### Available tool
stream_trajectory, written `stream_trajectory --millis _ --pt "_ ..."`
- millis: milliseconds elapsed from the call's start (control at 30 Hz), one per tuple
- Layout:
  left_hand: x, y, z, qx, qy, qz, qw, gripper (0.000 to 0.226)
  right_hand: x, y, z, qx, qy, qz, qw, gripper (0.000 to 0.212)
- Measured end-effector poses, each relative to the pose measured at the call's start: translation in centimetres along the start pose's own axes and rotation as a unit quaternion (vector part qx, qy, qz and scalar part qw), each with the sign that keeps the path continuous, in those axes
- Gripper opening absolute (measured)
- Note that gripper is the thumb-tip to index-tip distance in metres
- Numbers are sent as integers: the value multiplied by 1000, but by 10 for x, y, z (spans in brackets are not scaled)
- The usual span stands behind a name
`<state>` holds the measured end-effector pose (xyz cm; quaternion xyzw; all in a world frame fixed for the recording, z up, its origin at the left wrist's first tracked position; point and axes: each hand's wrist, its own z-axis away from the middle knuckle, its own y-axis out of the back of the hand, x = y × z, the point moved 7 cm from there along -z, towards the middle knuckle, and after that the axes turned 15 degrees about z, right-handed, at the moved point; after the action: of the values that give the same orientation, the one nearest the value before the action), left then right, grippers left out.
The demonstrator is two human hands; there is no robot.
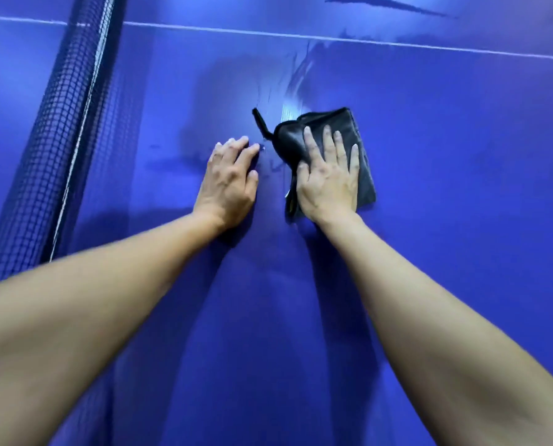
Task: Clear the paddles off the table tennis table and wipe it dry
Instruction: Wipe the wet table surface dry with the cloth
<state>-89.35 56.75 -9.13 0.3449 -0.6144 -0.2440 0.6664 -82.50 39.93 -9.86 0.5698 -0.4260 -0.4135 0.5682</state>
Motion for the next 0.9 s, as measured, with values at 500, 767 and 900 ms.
stream_trajectory --millis 500,767,900 --pt "-20 19 264 70 70 -76 992 53 -61 10 386 -53 93 -36 994 75" --pt "-48 48 202 106 50 -92 989 47 -72 4 297 -10 68 -26 997 70" --pt "-69 61 139 101 39 -93 990 50 -83 -1 185 2 24 -6 1000 66"
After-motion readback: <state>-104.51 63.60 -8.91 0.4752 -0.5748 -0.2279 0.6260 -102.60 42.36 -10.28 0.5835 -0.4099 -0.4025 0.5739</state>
